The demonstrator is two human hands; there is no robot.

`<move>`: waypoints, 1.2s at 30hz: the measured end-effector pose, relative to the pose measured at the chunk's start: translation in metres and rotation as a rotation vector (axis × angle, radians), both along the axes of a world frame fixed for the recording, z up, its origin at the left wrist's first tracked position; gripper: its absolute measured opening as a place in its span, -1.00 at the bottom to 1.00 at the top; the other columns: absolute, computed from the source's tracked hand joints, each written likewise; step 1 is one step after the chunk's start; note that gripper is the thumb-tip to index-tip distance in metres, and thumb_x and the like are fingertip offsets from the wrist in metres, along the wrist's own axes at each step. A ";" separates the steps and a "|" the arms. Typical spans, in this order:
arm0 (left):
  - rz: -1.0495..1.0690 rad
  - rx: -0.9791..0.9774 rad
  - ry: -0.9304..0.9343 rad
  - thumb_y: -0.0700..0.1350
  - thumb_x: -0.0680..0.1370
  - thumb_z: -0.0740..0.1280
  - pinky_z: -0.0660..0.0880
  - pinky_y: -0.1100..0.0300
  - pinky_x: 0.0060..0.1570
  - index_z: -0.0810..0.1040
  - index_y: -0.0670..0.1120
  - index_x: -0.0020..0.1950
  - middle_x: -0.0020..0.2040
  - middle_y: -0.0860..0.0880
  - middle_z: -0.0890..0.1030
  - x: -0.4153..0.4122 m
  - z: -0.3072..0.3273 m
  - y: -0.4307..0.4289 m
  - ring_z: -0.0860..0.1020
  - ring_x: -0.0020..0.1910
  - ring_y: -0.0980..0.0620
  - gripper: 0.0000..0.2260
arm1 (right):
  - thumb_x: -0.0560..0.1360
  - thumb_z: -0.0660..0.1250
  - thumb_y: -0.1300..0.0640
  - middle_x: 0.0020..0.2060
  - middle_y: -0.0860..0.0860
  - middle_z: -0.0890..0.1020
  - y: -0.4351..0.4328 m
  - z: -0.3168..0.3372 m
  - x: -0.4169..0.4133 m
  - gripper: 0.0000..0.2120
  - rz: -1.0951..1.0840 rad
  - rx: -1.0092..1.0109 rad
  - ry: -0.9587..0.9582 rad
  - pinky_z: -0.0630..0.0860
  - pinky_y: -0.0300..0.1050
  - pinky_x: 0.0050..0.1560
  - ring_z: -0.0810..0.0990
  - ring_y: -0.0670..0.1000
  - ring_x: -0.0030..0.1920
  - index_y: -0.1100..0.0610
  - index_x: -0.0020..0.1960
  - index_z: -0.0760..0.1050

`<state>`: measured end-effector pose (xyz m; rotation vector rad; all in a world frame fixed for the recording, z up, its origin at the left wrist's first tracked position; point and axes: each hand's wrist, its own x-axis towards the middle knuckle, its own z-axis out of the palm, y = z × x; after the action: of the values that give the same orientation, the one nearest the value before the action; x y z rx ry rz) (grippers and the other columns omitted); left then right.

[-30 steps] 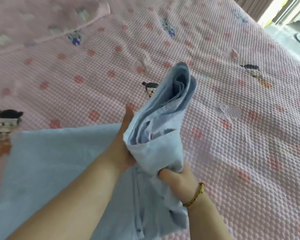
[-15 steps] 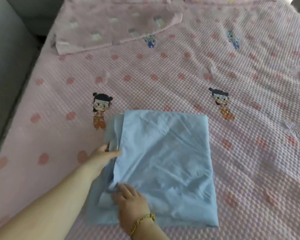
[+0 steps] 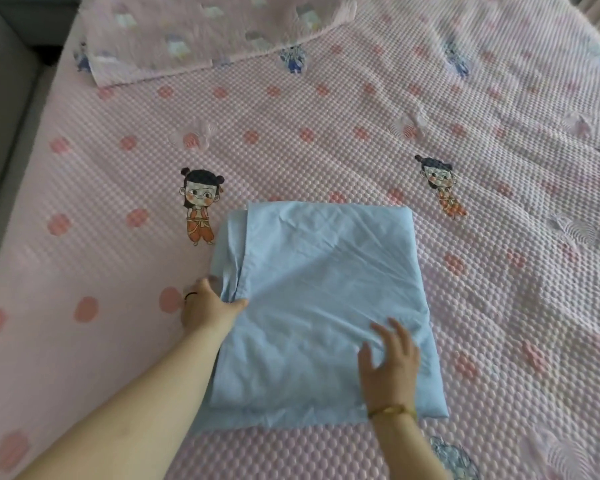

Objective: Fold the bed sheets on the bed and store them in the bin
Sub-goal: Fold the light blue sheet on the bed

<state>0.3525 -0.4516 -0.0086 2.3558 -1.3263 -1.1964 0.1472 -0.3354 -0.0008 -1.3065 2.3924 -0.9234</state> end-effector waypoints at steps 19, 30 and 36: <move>0.280 0.006 0.419 -0.27 0.41 0.45 0.44 0.11 -0.05 0.55 -0.26 0.05 -0.05 -0.19 0.59 0.029 0.016 0.036 0.57 -0.05 -0.14 -0.76 | 0.47 0.28 0.31 -0.24 0.07 0.55 -0.006 0.026 -0.062 -0.92 -0.175 0.568 -0.734 0.41 -0.09 -0.16 0.50 0.03 -0.26 0.20 -0.05 0.47; 0.244 -0.354 0.470 -0.34 0.43 0.39 0.37 0.28 -0.33 0.49 -0.01 -0.34 -0.35 0.07 0.54 0.086 0.129 0.104 0.49 -0.32 0.05 -0.74 | 0.49 0.23 0.35 -0.31 0.01 0.52 0.022 0.133 0.047 -0.79 0.179 0.310 -0.569 0.35 -0.22 -0.34 0.47 0.06 -0.26 0.10 -0.24 0.42; 0.277 -0.541 0.546 -0.34 0.45 0.36 0.41 0.38 -0.37 0.52 0.02 -0.26 -0.48 0.26 0.58 0.130 0.206 0.162 0.54 -0.26 0.13 -0.74 | 0.49 0.23 0.35 -0.36 -0.08 0.50 0.047 0.201 0.124 -0.70 0.499 0.205 -0.429 0.34 -0.41 -0.39 0.45 -0.03 -0.29 0.00 -0.29 0.38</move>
<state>0.4822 -0.2898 0.1975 1.6124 -0.9444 -1.1053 0.2714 -0.2885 0.2005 -1.3656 1.6790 -0.6990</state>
